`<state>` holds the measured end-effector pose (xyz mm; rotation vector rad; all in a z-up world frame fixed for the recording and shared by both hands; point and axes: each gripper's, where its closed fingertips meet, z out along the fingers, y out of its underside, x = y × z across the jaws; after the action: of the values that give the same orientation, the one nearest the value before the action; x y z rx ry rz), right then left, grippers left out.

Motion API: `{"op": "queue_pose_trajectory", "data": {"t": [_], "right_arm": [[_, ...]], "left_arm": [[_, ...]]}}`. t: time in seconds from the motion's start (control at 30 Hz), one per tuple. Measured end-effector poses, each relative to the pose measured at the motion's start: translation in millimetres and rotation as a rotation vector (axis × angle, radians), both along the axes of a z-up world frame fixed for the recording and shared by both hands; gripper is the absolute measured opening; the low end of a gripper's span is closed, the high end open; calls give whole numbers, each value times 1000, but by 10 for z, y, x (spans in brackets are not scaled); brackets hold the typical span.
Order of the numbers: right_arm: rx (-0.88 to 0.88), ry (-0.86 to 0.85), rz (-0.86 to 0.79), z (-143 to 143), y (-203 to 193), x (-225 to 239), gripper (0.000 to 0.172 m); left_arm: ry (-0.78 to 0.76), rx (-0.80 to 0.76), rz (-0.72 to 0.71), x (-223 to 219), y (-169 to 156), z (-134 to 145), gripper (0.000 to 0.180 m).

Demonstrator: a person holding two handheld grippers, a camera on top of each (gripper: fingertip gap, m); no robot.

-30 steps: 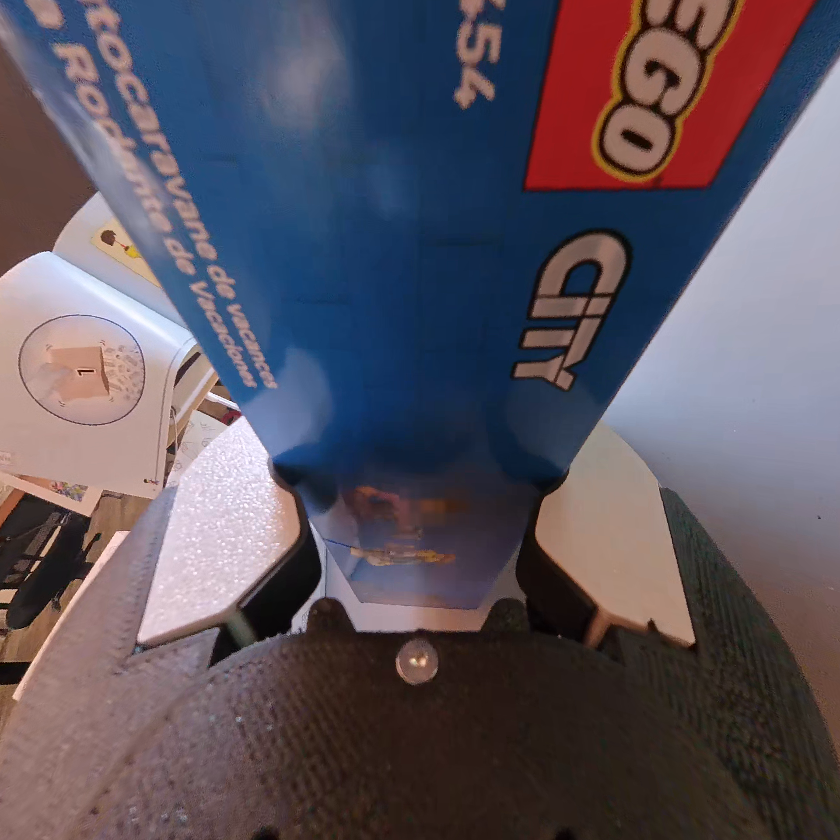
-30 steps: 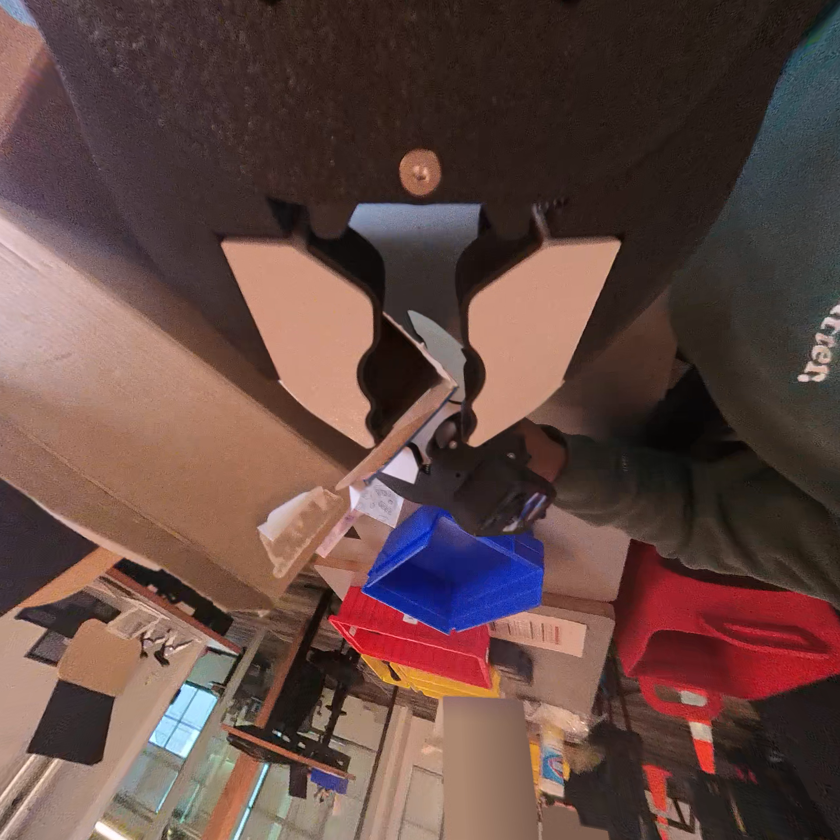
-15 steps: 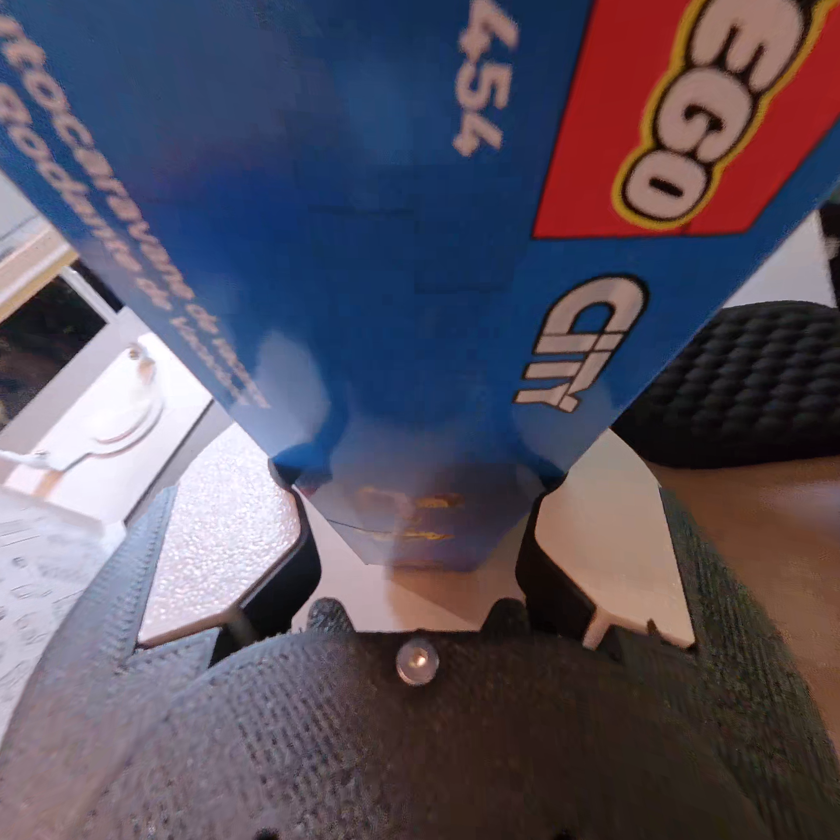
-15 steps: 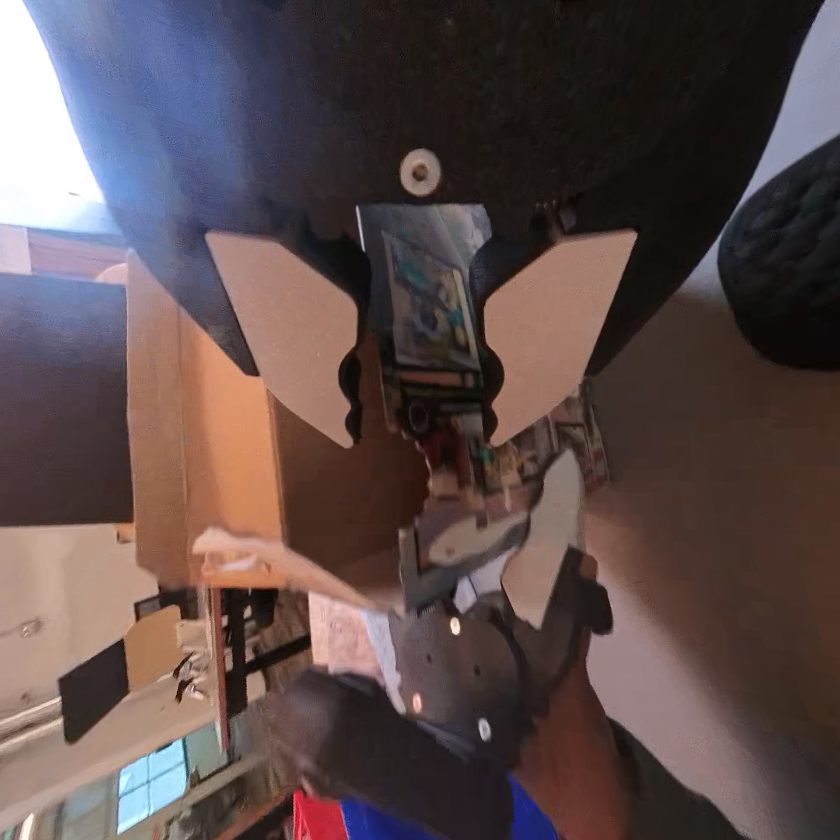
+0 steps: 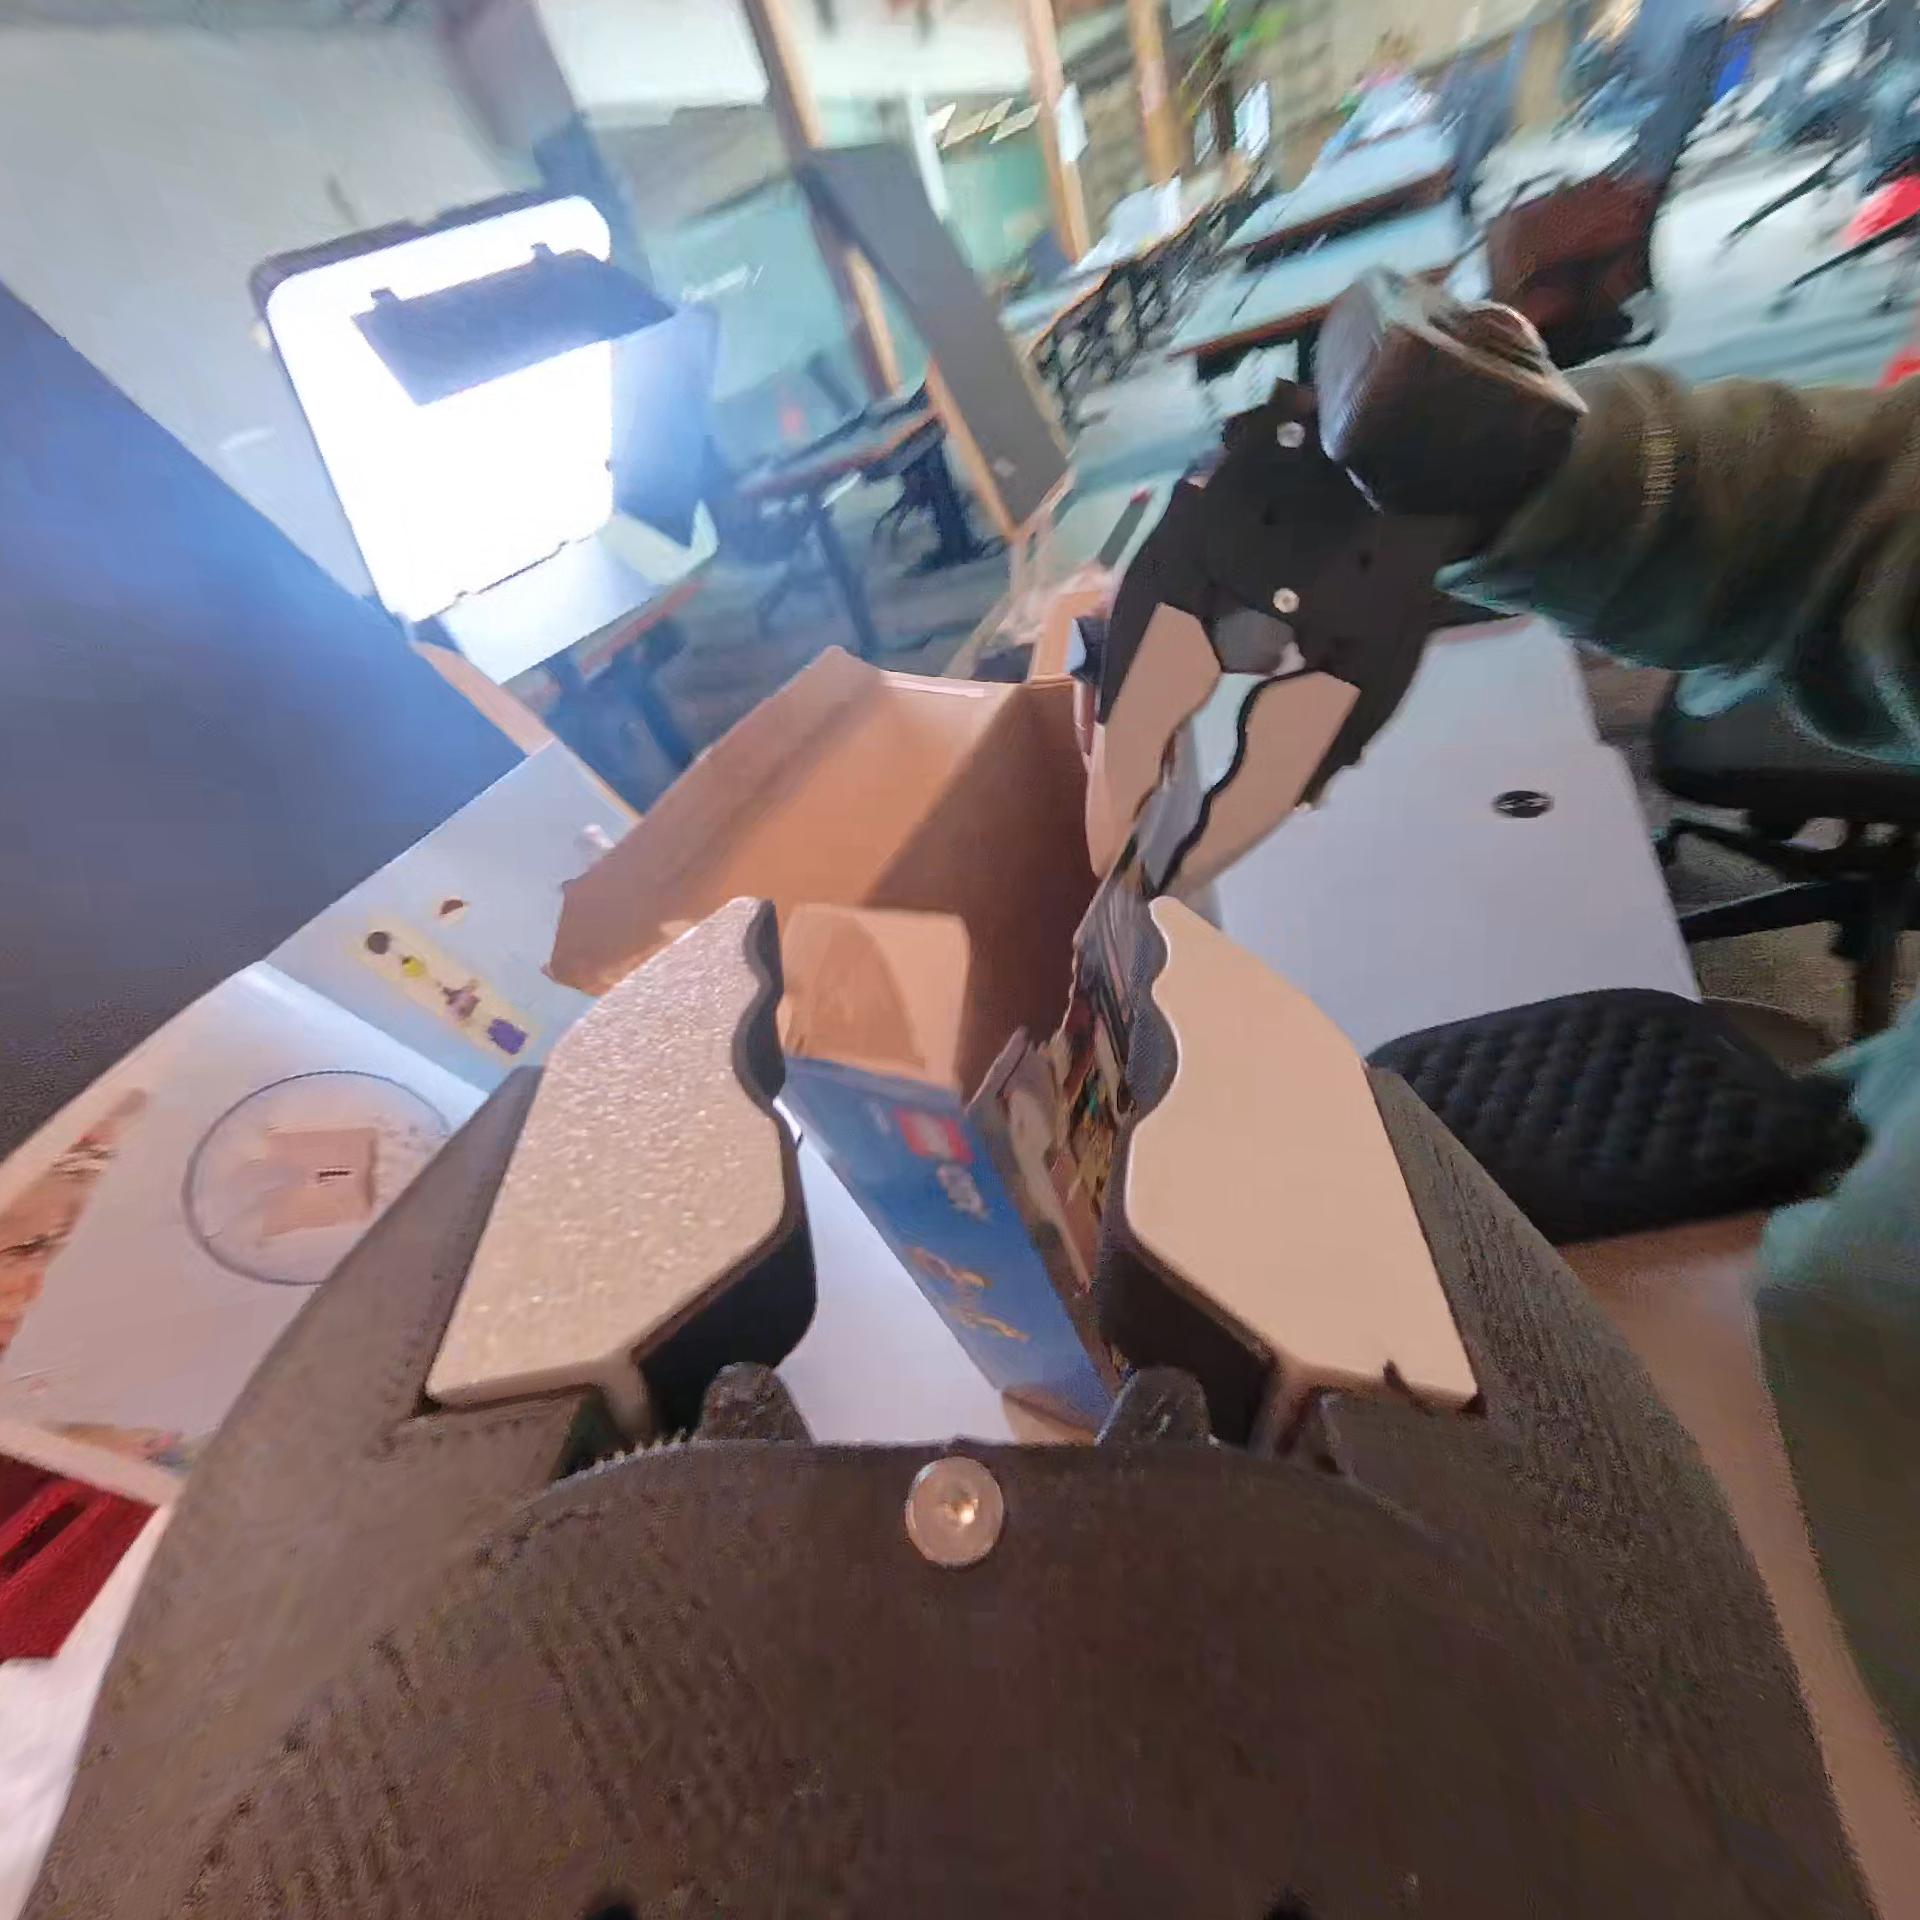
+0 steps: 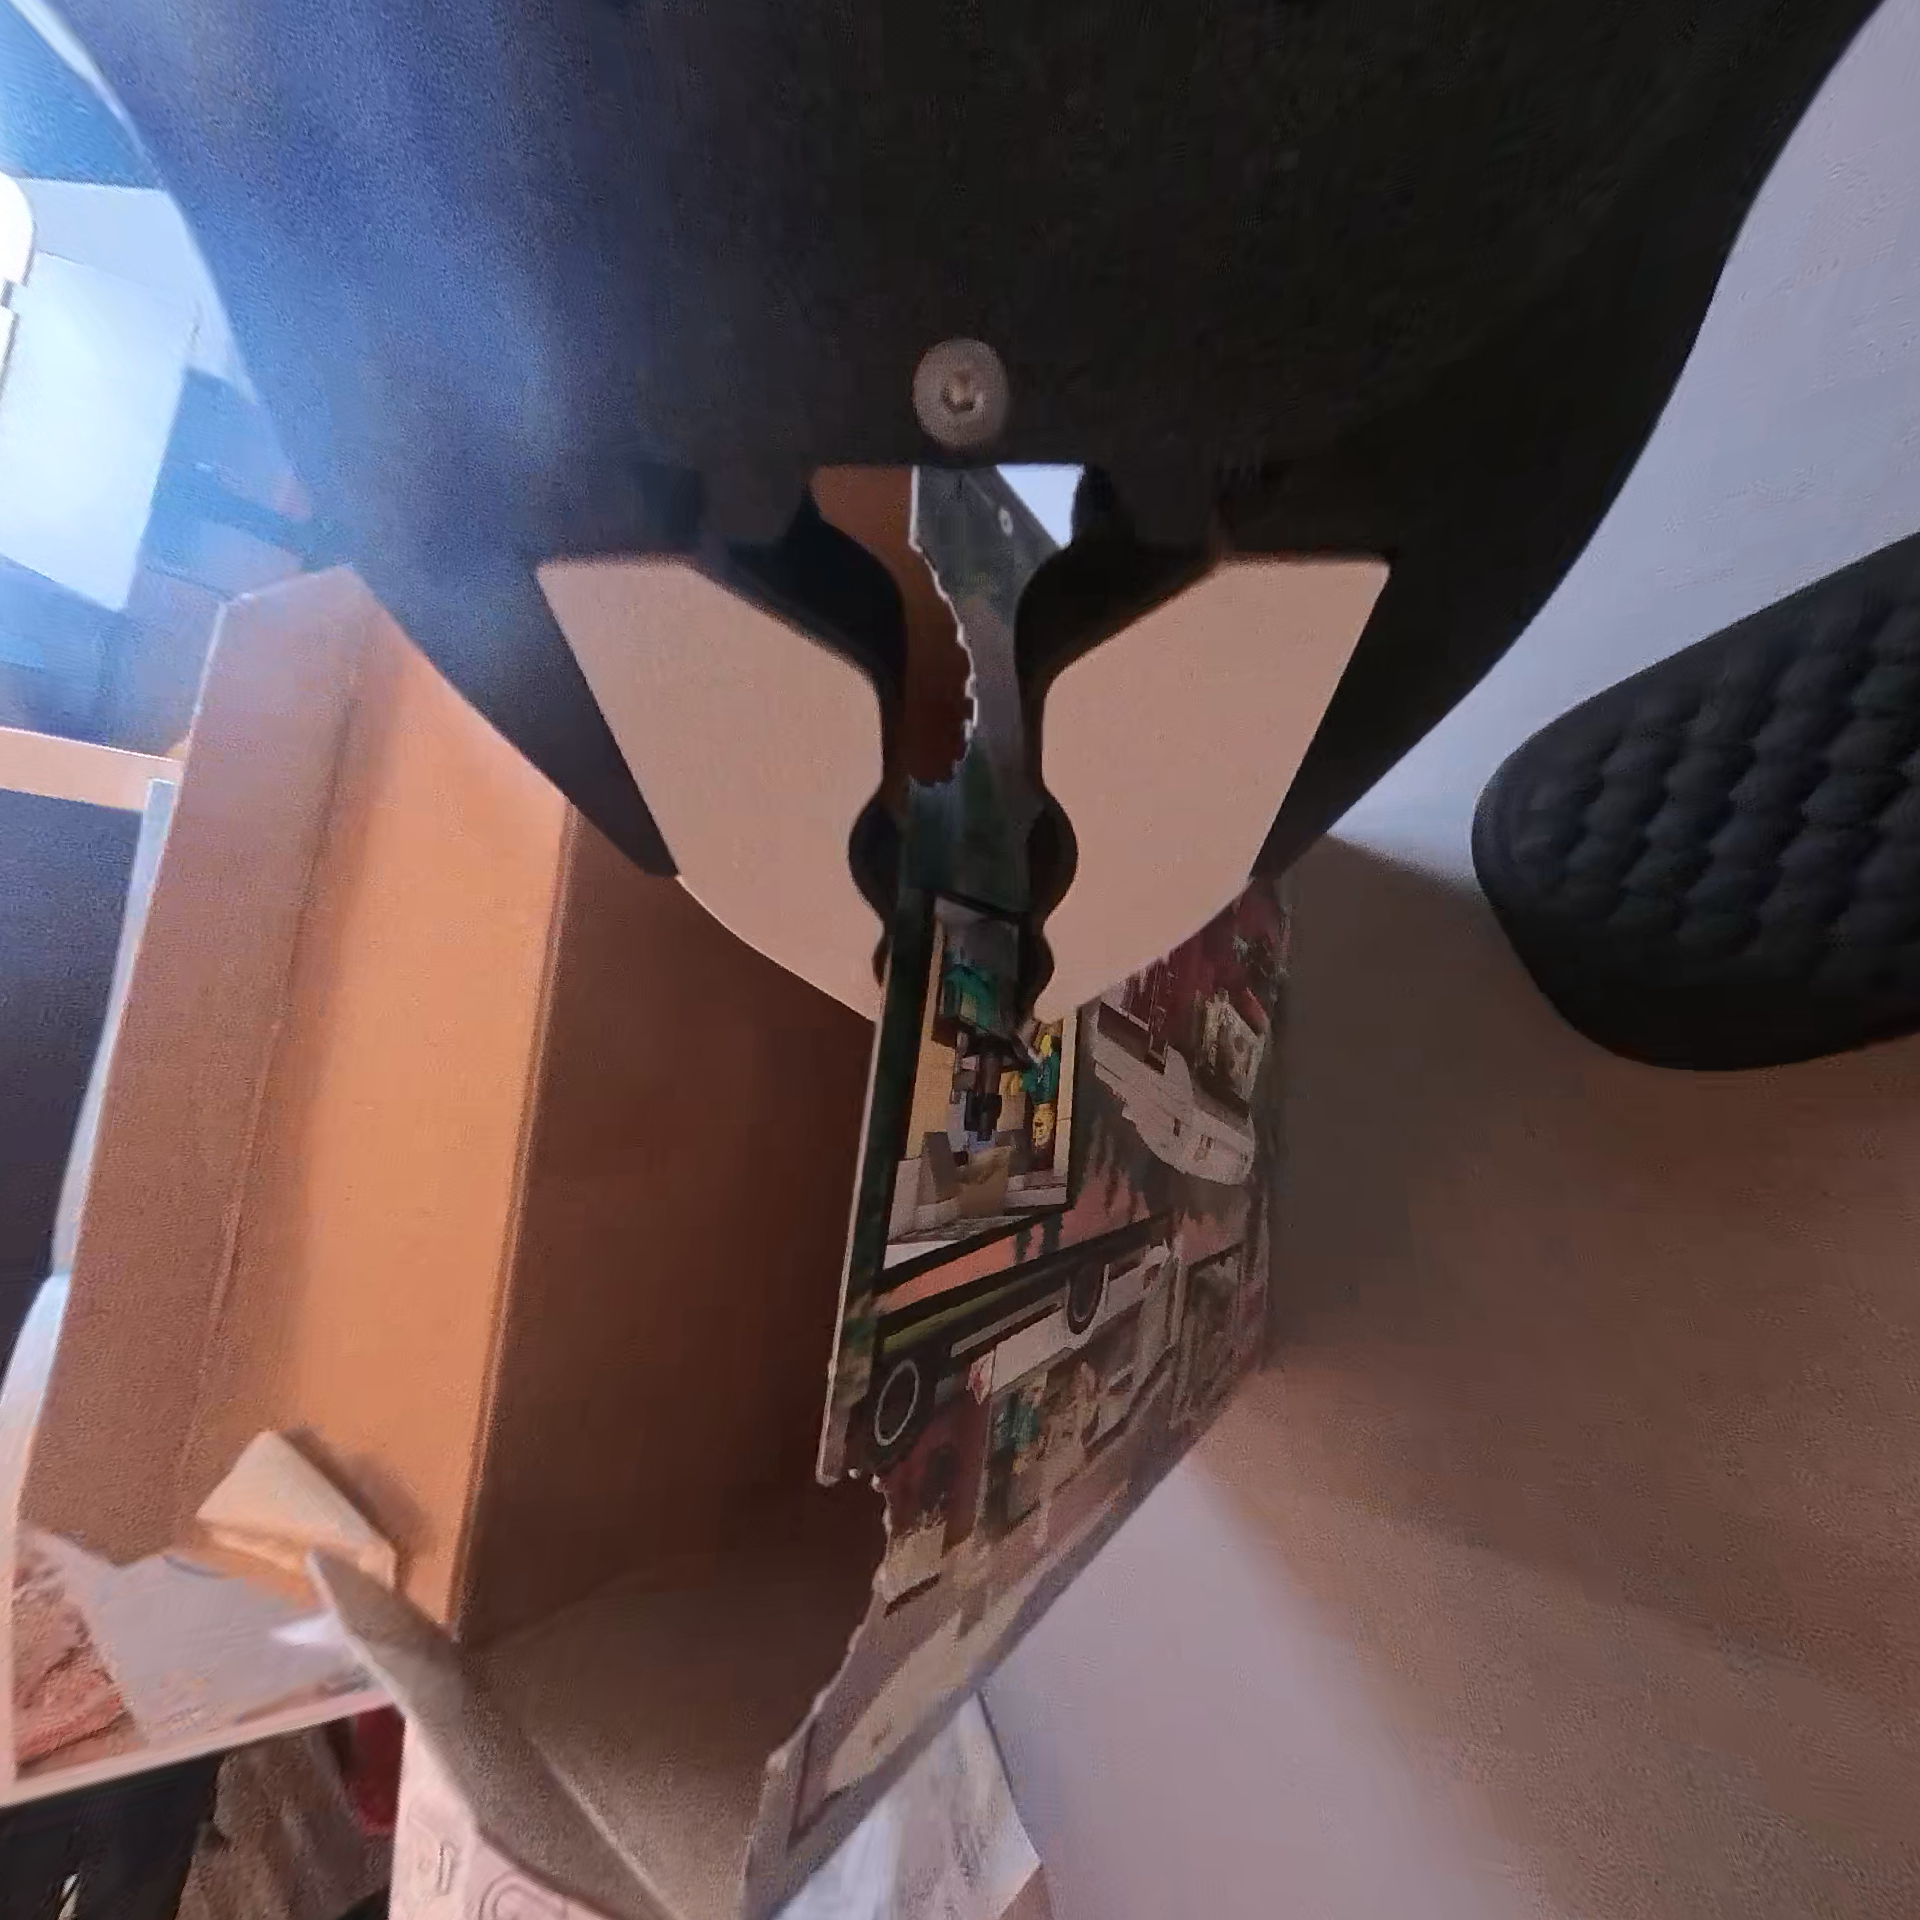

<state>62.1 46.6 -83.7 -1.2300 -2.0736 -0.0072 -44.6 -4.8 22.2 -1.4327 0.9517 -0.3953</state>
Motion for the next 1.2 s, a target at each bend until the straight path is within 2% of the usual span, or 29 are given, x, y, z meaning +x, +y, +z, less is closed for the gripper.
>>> {"op": "queue_pose_trajectory", "data": {"t": [0.07, 0.17, 0.23, 0.3, 0.37, 0.43, 0.53, 0.67, 0.8, 0.93, 0.97, 1.03, 1.1, 1.17, 1.2], "right_arm": [[-13, 5, -40, 1, 20, -55, 19], [-23, 19, -51, 0, -8, -99, 19], [-22, 24, -57, 2, -27, -94, 18], [-15, 27, -61, 7, -32, -62, 17], [-10, 31, -82, 19, 14, -8, 16], [-43, 50, -73, 29, 13, 11, 14], [-13, 45, -66, 15, 59, 4, 16], [-18, 50, -61, 15, 66, -7, 16], [-7, 49, -62, 19, 85, -22, 17], [-2, 45, -79, 15, 100, -64, 18], [-3, 44, -84, 14, 101, -72, 18], [-3, 44, -94, 10, 103, -97, 18], [2, 49, -112, 11, 116, -119, 18], [-5, 52, -130, 10, 117, -123, 19], [-8, 57, -132, 9, 110, -124, 19]], "left_arm": [[118, -50, 100, 192, 137, -50, 67], [349, 67, 356, 188, 540, -211, 66], [361, -13, 350, 214, 653, -405, 48], [387, 58, 427, 41, 755, -371, 22], [339, 89, 500, -185, 806, -271, 18], [242, 40, 472, -280, 838, -305, 19], [211, -20, 473, -381, 932, -457, 21], [96, -188, 375, -429, 945, -540, 21], [105, -308, 318, -476, 936, -593, 21], [348, -191, 441, -473, 968, -487, 21], [439, -161, 484, -478, 986, -476, 22], [735, -136, 575, -579, 1019, -591, 20], [912, -96, 620, -602, 1065, -617, 19], [943, -62, 630, -570, 1061, -483, 27], [890, -63, 610, -507, 1030, -373, 29]]}}
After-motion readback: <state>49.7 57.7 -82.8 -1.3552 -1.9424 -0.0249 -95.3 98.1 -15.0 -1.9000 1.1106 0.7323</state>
